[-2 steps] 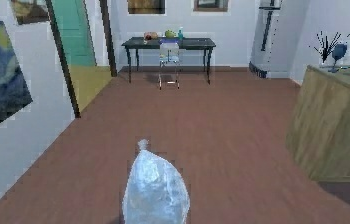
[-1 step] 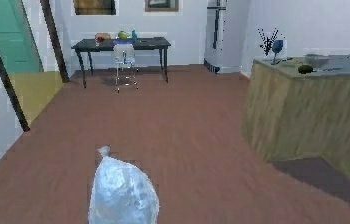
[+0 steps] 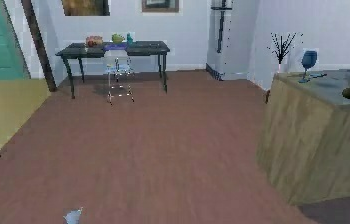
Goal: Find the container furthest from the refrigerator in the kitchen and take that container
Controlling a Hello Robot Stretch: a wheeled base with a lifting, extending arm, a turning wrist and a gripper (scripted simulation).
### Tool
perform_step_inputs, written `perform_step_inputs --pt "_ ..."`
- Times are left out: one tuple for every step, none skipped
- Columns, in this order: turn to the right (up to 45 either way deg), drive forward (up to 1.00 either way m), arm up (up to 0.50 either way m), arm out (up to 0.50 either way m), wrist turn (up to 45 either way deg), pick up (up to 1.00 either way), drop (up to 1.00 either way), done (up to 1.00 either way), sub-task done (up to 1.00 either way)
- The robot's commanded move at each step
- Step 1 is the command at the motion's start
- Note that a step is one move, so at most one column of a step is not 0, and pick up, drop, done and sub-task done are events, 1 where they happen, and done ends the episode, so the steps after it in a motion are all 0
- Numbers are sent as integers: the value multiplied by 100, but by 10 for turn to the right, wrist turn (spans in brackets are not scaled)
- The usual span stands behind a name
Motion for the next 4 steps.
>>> perform_step_inputs --pt "450 0 0 0 0 0 0 0 0" --pt "0 55 0 0 0 0 0 0 0" --pt "-450 0 0 0 0 0 0 0 0" --pt "0 100 0 0 0 0 0 0 0"
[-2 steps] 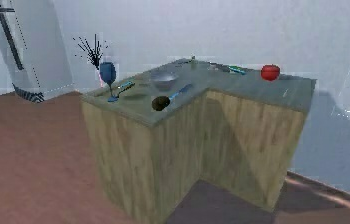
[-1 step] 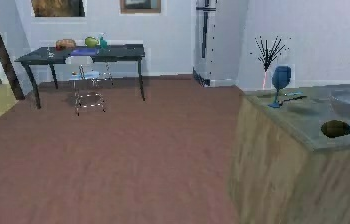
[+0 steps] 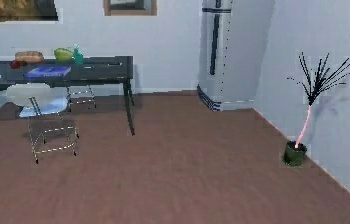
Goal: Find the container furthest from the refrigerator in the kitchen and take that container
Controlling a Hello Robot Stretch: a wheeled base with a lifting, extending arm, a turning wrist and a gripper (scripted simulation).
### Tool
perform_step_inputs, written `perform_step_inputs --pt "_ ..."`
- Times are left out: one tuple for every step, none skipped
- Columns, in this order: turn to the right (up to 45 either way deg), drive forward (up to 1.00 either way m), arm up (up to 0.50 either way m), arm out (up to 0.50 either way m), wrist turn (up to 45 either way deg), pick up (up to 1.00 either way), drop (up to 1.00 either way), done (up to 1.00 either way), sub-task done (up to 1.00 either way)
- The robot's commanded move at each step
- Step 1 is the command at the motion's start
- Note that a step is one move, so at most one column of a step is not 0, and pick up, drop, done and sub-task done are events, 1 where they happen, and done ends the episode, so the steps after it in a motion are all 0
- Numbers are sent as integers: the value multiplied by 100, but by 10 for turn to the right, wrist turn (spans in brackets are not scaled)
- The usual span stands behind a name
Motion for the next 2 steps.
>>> perform_step_inputs --pt "-120 0 0 0 0 0 0 0 0" --pt "0 20 0 0 0 0 0 0 0"
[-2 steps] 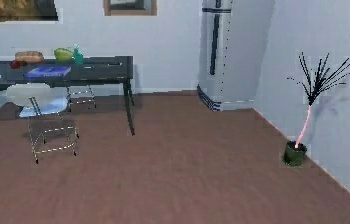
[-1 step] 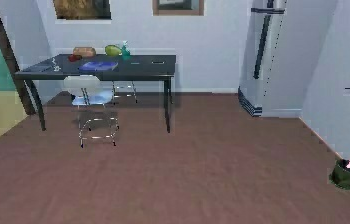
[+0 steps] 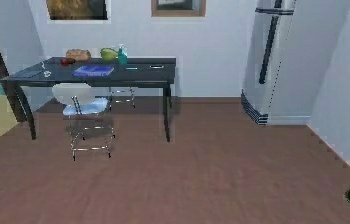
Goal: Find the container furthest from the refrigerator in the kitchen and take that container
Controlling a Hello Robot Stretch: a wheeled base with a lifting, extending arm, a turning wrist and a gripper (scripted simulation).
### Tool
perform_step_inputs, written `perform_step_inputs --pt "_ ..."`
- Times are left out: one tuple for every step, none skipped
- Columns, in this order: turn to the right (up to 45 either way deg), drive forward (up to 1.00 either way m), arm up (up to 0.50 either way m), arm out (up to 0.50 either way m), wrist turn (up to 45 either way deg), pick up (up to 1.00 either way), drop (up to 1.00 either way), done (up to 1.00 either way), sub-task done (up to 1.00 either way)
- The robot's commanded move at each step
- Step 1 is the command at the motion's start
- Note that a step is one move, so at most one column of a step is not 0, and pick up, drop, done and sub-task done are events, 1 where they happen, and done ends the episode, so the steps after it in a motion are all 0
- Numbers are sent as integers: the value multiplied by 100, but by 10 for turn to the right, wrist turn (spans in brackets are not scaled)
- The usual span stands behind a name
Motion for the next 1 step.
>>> perform_step_inputs --pt "450 0 0 0 0 0 0 0 0"
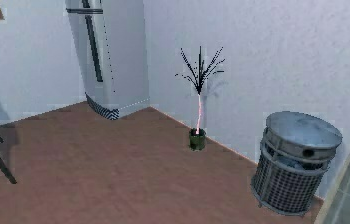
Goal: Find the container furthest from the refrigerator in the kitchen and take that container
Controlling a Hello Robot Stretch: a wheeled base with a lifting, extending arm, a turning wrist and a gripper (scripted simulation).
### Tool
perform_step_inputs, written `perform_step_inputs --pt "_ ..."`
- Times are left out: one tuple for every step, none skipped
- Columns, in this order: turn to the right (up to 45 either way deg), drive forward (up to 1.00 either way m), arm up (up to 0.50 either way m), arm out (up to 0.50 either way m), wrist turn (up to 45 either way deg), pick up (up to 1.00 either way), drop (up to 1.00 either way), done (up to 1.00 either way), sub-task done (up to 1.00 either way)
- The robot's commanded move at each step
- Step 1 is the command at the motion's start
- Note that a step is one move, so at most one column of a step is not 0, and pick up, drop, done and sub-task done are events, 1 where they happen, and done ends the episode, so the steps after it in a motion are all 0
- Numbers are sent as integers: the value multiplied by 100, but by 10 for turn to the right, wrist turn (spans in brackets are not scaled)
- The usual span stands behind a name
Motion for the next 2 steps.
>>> perform_step_inputs --pt "90 0 0 0 0 0 0 0 0" --pt "30 0 0 0 0 0 0 0 0"
